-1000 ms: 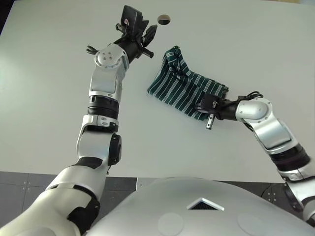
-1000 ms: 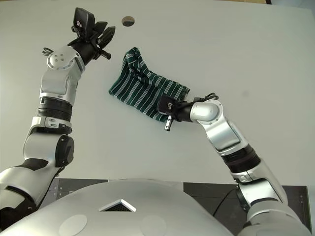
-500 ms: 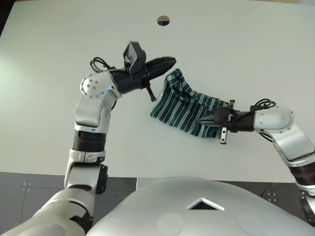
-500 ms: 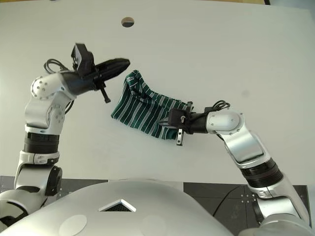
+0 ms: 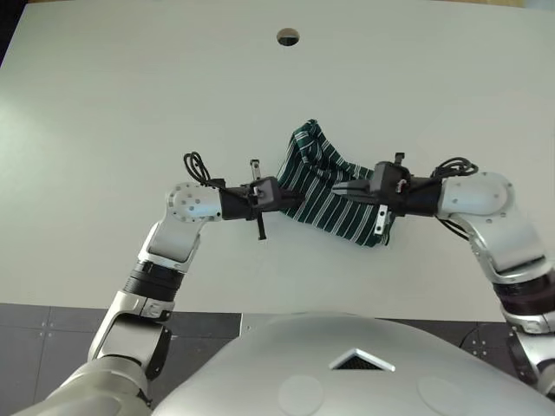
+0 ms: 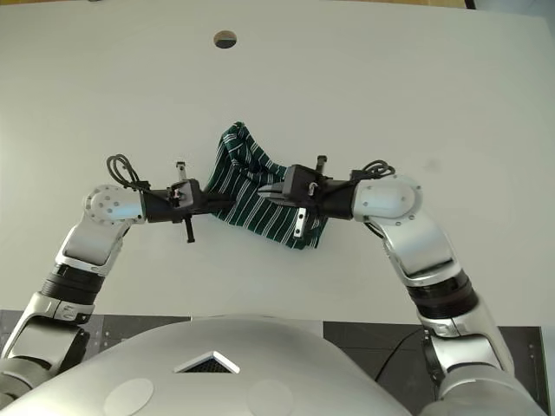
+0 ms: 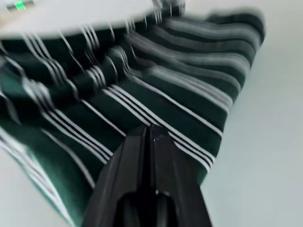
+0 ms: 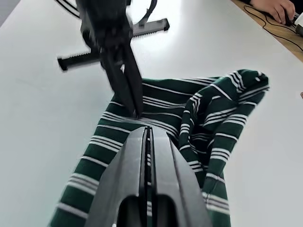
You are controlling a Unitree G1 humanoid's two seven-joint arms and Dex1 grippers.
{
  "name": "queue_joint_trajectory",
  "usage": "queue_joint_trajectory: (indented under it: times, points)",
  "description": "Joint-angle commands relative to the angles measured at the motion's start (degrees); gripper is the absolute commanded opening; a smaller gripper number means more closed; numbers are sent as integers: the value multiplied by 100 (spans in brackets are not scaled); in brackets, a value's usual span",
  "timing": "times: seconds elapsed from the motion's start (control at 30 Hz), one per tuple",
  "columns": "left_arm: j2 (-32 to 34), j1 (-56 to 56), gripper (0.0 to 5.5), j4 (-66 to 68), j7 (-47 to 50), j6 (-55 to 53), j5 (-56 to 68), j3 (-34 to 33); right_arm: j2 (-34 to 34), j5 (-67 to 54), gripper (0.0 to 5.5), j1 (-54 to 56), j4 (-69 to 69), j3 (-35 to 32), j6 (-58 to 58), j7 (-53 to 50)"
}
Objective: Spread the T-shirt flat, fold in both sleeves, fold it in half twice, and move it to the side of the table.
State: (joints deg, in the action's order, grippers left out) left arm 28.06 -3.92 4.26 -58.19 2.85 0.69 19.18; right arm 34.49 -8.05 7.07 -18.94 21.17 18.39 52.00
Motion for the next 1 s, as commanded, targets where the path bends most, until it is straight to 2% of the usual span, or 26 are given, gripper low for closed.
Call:
queue_joint_trajectory:
  times: [0.03,0.17,0.43,0.67,0.73,0.87,1.0]
  points:
    - [20,-201,15,145,172,-332,-302,146,-321,510,10,388,606,194,-47,-417]
    - [70,-221,15,158,160,-468,-367,243,-553,935,10,625,1150,294,-26,-768]
    - [45,-219,15,126,208,-484,-331,227,-519,1882,10,1016,2254,61,-346,-1694]
    - [-3,-215,15,119,242,-523,-216,136,-821,1659,10,1010,1524,-367,-998,-2011]
    - [-80,-210,15,29,210,-643,44,-6,-854,1661,10,847,1134,-318,-1008,-1989]
    - [-280,-285,15,-440,195,-1145,1132,-715,-913,1873,10,415,474,144,-854,-1838]
    - [-371,-513,15,-688,473,-1691,2072,-1599,-884,2875,10,307,920,781,-1016,-2144]
